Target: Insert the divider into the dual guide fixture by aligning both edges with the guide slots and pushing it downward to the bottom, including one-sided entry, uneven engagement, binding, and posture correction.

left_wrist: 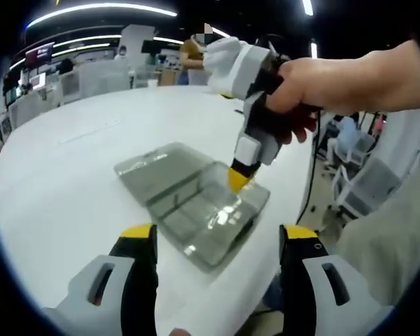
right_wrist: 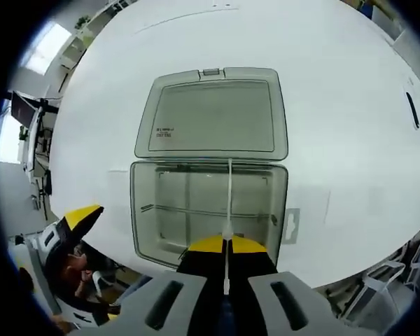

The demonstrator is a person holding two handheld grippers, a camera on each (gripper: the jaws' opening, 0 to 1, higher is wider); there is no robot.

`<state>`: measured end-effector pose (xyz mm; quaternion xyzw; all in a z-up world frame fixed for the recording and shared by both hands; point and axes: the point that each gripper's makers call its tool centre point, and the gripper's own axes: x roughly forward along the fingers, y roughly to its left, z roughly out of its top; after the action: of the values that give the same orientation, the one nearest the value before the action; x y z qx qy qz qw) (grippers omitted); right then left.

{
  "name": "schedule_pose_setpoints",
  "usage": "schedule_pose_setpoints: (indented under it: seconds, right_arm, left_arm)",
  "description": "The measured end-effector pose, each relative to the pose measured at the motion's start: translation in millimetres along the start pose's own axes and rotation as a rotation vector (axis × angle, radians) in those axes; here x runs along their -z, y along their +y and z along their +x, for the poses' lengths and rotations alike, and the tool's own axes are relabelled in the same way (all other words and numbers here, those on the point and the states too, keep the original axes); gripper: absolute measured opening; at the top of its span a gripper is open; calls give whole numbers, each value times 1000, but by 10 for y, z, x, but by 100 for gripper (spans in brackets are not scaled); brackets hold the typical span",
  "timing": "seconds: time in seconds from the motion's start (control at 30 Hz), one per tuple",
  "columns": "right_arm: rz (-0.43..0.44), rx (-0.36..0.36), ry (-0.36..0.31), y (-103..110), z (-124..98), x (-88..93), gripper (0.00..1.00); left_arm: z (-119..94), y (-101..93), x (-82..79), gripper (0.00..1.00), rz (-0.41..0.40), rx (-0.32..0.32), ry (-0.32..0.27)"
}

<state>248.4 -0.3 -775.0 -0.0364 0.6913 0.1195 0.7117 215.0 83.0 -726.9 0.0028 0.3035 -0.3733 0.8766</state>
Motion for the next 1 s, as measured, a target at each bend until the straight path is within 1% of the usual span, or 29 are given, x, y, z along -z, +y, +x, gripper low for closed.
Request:
schedule_pose_setpoints:
  seconds: [0.07, 0.13, 0.27, 0.43, 0.57, 0.6, 0.63, 0.7, 0.9, 1.0]
  right_arm:
    - [4, 0, 0, -1, 1, -8, 0]
    - [-13, 7, 3, -4, -1, -9, 0]
    - [-2, -4, 6, -44, -17, -9, 0]
    - [-10, -17, -48, -38, -16, 1, 0]
    - [-13, -23, -76, -22, -23, 10, 0]
    - [-26, -17, -86, -49, -26, 0, 0]
    - [-16, -22, -90, -50, -38, 6, 0]
    - [-25, -20, -102, -58, -10, -4, 0]
    - [-12, -22, -144, -64, 5, -25, 0]
    - [-21, -26, -146, -54, 13, -32, 0]
  left_arm:
    - [-5, -8, 5, 68, 0, 1, 2]
    - [-7, -3, 11, 68, 0, 0, 4]
    - [-16, 20, 5, 68, 2, -3, 3]
    - [-26, 50, 28, 68, -5, -8, 4]
    - [-21, 36, 44, 68, -5, -5, 6]
    - [-20, 37, 44, 68, -6, -4, 5]
    - [-22, 40, 45, 68, -7, -5, 5]
    - [-29, 53, 44, 68, -8, -6, 4]
    - [-39, 79, 27, 68, -9, -8, 0]
    - [-33, 73, 16, 68, -6, -5, -1]
